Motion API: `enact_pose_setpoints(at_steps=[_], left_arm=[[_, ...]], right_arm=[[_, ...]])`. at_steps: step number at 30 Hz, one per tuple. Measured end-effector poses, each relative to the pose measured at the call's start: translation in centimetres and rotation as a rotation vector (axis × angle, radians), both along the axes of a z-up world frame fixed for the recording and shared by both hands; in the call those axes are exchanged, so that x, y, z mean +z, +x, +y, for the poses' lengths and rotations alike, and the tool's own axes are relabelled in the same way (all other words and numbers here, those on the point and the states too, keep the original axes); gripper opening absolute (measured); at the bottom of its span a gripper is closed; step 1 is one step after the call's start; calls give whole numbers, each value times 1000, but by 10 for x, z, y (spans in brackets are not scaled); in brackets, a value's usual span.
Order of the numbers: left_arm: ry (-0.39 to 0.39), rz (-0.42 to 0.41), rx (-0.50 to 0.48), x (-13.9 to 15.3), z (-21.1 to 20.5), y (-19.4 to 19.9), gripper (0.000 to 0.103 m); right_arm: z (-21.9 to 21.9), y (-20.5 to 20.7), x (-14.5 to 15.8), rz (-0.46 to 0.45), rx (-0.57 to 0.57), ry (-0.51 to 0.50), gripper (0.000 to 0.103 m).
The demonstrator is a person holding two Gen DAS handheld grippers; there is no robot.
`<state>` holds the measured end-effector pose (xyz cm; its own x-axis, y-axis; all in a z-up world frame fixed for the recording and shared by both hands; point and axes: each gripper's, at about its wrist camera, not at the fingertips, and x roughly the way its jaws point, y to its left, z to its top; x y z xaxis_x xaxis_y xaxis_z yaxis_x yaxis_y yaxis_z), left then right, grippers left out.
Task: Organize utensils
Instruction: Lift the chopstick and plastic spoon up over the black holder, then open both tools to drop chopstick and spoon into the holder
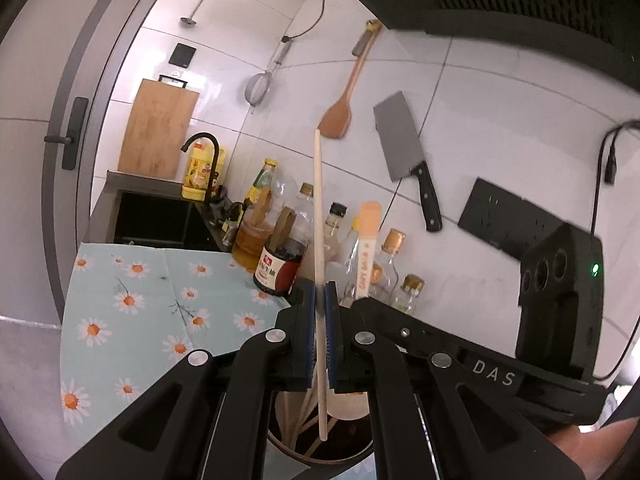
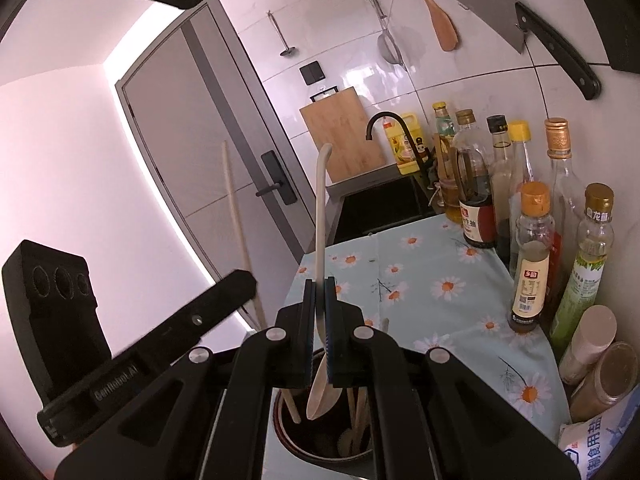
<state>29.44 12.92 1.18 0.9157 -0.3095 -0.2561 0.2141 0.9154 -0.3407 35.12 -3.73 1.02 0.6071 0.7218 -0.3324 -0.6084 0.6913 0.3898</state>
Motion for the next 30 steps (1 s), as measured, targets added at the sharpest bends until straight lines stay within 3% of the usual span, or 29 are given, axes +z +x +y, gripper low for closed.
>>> enact_pose_setpoints(at_steps=[3,6,11,15,18,30], left_arm=[[19,21,-11,-7,-4,1,4],[-25,58,-13,-12,1,1,4],[-23,76,-1,-13,4,-4,4],[-20,76,0,-11,4,-11,5],[-26,73,5,-9,5,-17,13],[4,61,-12,12,0,-55,14]], right_arm=[[1,-1,-4,15,-2,-11,6],[-2,-1,-6,38,12,4,6],[-12,-5,0,41,-3,31,6],[-18,-11,7,31,-11,39,6],[-22,-17,11,26,-12,42,6],[-43,-52,35,-4,35,62,10]])
